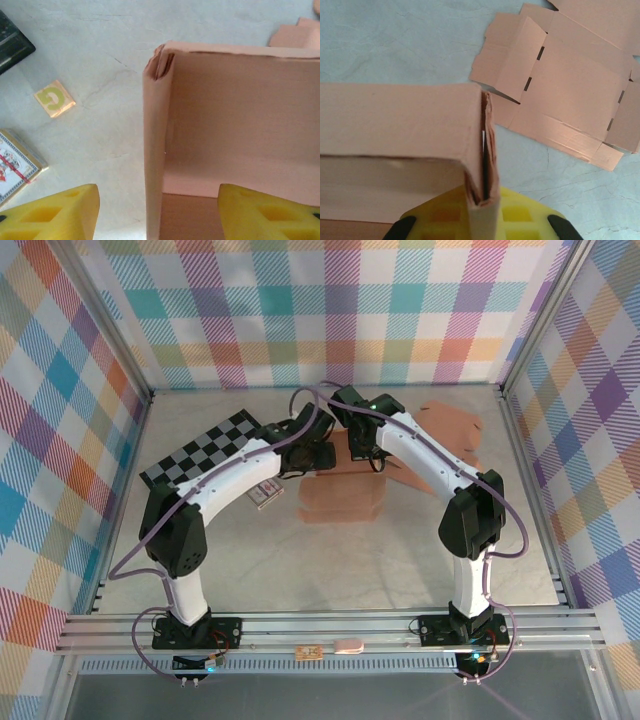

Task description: Fold the paper box

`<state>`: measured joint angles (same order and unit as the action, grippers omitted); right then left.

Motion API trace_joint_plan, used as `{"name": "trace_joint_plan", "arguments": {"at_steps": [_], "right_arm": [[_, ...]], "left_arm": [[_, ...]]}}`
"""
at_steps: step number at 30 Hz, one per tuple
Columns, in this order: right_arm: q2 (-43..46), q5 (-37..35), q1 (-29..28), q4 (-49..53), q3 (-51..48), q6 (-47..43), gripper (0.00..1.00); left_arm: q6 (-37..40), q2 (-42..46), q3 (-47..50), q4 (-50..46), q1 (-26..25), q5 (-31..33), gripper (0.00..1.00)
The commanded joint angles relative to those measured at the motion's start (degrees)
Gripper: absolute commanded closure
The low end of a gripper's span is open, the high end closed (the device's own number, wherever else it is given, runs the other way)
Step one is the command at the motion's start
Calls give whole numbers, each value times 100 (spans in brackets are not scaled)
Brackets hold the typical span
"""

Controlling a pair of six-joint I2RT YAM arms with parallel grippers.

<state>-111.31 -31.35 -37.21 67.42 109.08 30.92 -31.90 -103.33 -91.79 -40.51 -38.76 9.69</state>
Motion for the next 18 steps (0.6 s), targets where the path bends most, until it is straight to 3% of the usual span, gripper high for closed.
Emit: {"name": "trace_joint_plan", "arguments": {"at_steps": [1, 5, 8, 12, 18], "right_arm": [[100, 84, -14, 171, -22, 241, 100], [83, 237, 27, 225, -28, 467, 100], [140, 673, 244, 337, -224, 1134, 100], [613, 1794, 632, -143, -1292, 2785, 100], [1287, 2992, 759, -1288, -3064, 5693, 100]], "left_arm": [[-432, 509, -76, -324, 0, -134, 36], [-603, 935, -22, -352, 43, -114, 38], [-701, 1265, -99, -417, 125, -41, 38], [-769, 1620, -247, -557, 286, 54, 40], [-848, 1823, -319, -922, 510, -43, 42]]}}
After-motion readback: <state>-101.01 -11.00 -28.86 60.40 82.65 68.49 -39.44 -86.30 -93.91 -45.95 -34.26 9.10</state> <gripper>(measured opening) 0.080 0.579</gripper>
